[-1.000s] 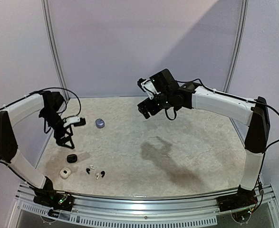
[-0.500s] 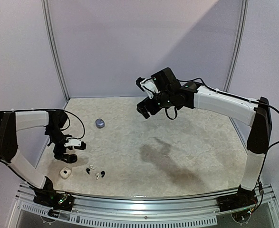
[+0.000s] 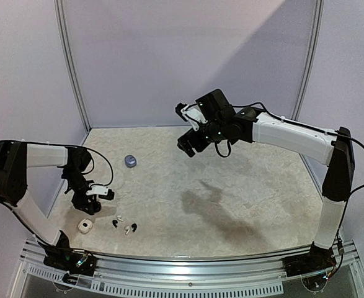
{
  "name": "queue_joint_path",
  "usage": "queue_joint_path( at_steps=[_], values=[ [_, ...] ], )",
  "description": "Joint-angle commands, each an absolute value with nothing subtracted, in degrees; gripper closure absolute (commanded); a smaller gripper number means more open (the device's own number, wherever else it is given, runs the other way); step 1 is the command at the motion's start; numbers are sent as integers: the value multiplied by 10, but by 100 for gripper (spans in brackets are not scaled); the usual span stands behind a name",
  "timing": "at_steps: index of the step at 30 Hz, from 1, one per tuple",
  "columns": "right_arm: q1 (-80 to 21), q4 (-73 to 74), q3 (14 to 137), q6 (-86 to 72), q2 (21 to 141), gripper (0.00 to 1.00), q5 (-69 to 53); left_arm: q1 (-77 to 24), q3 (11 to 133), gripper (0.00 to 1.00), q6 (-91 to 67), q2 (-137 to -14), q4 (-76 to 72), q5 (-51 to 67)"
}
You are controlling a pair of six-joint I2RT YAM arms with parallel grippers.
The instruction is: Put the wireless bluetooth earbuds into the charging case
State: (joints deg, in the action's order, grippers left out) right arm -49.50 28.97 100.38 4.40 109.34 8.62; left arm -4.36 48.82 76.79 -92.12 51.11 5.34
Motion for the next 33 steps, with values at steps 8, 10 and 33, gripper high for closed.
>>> queue_joint_path(
  at_steps=[8,10,33],
  values=[
    [-496,293,1001,26,1071,1,102,-57,509,71,762,-919,539,71],
    [-489,301,1012,2,1071,1,101,-64,539,75,758,-904,569,92],
    [-531,162,1079,-336,1147,36,-240,-298,588,92,482,-691,236,181]
  ],
)
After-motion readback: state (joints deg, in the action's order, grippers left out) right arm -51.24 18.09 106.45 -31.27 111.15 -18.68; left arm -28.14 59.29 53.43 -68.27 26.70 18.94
